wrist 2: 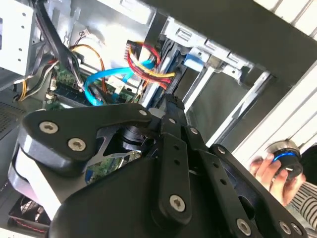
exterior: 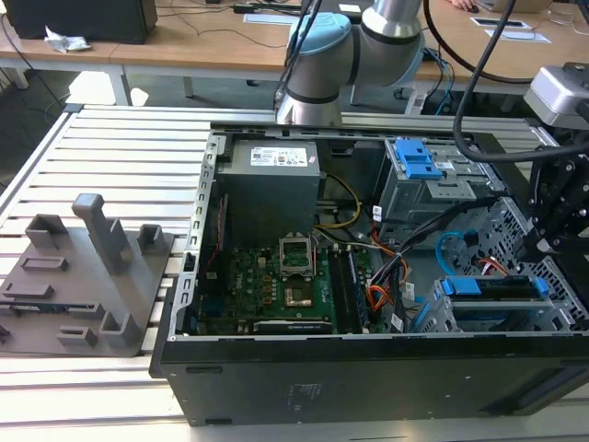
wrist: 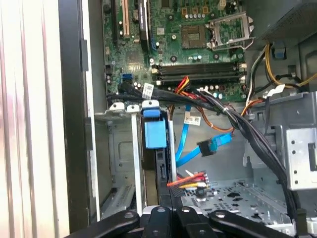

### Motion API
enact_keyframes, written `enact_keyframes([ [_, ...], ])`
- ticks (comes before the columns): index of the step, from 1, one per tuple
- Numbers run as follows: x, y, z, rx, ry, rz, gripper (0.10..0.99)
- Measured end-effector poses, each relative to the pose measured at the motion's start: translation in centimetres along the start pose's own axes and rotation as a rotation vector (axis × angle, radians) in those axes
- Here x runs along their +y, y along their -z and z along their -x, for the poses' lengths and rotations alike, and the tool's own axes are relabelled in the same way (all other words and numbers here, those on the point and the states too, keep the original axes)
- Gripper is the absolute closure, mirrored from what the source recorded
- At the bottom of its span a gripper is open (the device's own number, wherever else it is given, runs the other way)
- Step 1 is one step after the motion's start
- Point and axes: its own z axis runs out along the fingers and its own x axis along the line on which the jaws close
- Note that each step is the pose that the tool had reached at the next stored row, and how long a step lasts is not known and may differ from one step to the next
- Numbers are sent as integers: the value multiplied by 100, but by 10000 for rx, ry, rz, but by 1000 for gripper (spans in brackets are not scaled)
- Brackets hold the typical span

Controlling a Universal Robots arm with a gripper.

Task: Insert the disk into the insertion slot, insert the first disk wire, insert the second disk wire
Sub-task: 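Insert the first disk wire, then insert the second disk wire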

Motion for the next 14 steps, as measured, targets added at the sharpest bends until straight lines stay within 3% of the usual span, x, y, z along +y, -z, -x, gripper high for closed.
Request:
enact_keyframes([
  [2, 168, -8, -15, -1, -1, -21, 980],
  [14, 170, -9, -14, -1, -1, -21, 980],
])
